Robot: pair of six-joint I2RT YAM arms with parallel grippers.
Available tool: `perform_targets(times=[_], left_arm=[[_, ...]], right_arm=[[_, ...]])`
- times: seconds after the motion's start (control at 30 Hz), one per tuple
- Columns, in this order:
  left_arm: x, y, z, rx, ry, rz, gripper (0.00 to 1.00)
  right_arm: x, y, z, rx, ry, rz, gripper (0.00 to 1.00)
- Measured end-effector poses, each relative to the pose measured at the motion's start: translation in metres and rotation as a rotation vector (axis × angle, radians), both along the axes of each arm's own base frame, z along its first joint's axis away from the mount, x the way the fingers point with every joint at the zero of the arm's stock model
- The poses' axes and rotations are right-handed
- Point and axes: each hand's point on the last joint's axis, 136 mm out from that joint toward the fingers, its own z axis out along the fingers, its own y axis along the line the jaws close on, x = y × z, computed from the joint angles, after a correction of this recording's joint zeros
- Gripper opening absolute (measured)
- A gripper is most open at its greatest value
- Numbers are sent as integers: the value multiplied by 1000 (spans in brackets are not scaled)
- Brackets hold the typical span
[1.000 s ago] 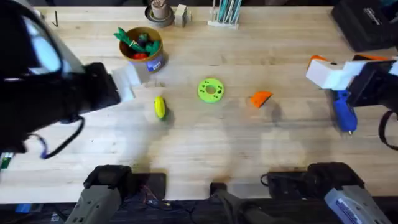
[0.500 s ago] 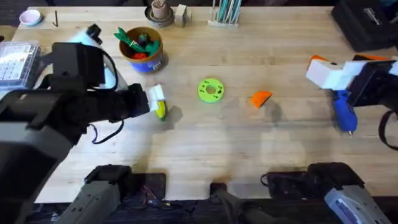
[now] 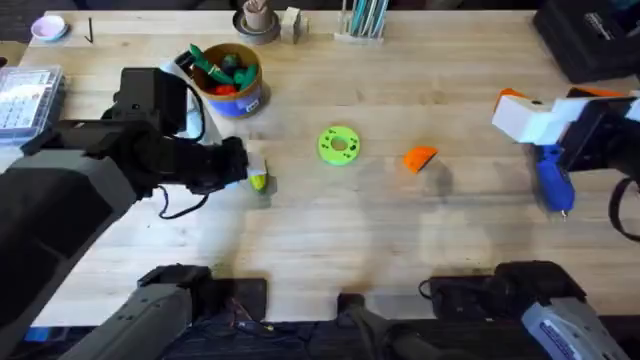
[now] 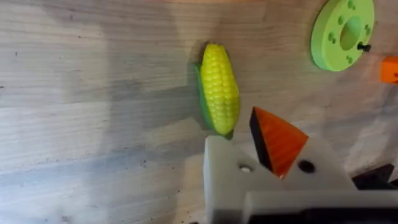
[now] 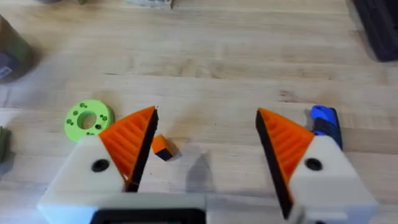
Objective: Pick up the gripper from the table and insert it into the empty holder that is missing its gripper. Then pick up a screw, insert it into the mounting hole, and use the screwdriver to tighten it. Finally, clean up the table by picking up the vegetable and placing it into the bucket.
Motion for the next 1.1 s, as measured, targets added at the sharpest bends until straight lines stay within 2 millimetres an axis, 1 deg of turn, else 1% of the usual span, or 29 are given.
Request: perform_targets(times=[0.2, 0.37, 0.5, 0.6, 0.8, 0.83, 0.87, 0.93, 0.97, 1.0, 1.03, 1.1], left_arm=[[2, -1, 16, -1, -82, -13, 4], [3, -5, 39, -21, -191, -32, 4], [2, -13, 66, -65, -320, -70, 4], [3, -22, 93, -104, -449, -114, 3], [-5, -39, 157, -177, -760, -227, 4], [-7, -42, 167, -181, -816, -250, 93], [-10, -43, 176, -186, -856, -264, 234], [-14, -46, 190, -193, -926, -287, 538], [-16, -47, 197, -195, -960, -298, 711], [-18, -48, 201, -197, -984, -305, 854], [-20, -48, 206, -198, -1006, -312, 961], [-21, -49, 210, -199, -1025, -318, 992]], right_arm=[[0, 0, 0, 0, 0, 0, 992], [0, 0, 0, 0, 0, 0, 992], [0, 0, 0, 0, 0, 0, 990], [0, 0, 0, 0, 0, 0, 991], [0, 0, 0, 0, 0, 0, 991], [0, 0, 0, 0, 0, 0, 991], [0, 0, 0, 0, 1, 0, 991], [-2, 0, -3, 0, 14, 0, 992], [-3, 0, -5, 0, 24, 0, 992], [-5, 0, -8, 0, 38, 0, 991], [-8, 0, -11, 0, 56, 0, 991], [-13, 0, -18, 0, 91, 0, 991]])
